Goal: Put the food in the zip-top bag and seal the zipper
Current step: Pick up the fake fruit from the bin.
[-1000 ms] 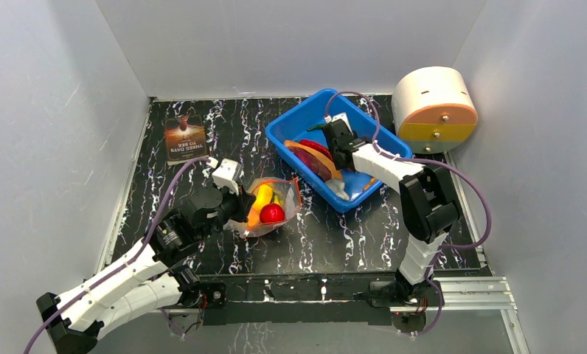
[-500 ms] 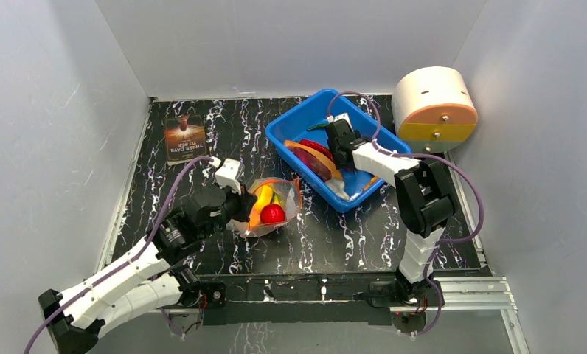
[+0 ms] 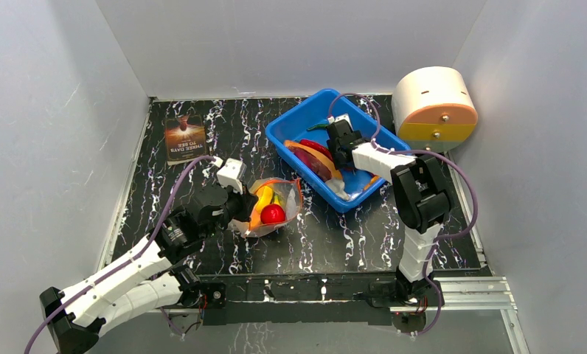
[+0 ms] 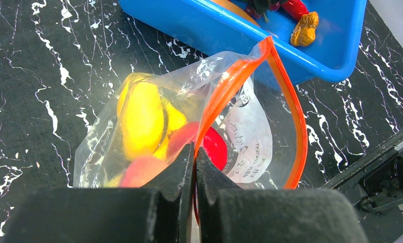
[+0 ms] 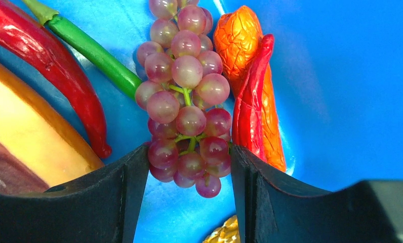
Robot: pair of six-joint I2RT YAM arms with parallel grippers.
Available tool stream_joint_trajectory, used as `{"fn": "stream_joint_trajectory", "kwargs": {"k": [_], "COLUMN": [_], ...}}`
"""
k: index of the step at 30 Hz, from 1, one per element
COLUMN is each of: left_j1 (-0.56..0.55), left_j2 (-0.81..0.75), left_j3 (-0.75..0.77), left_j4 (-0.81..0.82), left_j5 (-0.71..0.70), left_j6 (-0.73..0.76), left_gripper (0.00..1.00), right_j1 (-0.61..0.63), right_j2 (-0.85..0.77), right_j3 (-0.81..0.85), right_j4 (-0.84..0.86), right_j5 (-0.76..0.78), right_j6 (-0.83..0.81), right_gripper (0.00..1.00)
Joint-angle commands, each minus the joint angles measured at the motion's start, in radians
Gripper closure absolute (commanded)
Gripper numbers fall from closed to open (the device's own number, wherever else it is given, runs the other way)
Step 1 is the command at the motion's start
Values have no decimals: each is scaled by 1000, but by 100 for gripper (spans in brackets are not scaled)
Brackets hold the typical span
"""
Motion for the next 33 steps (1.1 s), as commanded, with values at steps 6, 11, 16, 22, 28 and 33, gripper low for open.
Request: {"fn": "stream_joint_trajectory", "kwargs": {"k": [6, 11, 16, 22, 28, 33], "left_j1": [0, -1, 0, -1, -1, -1], "left_j2": [-13, -19, -20, -15, -17, -18], "left_j3": [8, 6, 10, 17, 18, 17], "left_j4": [16, 13, 13, 9, 13, 12], "left_j5": [7, 9, 12, 15, 23, 27], "left_j6": [-3, -6, -8, -6, -14, -18], "left_gripper": [100, 100, 100, 100, 100, 100], "right_j1": [-12, -13, -13, -13, -12, -12], "right_j2": [39, 33, 7, -60, -133, -196], "right_j3": [2, -3, -8, -38, -64, -73], "right_j4": [52, 56, 56, 68, 65, 54], "right_j5": [-29, -44, -50, -55, -53, -53], "right_j6": [-10, -15, -5, 21, 37, 37], "right_gripper": [42, 50, 58, 70, 74, 76]}}
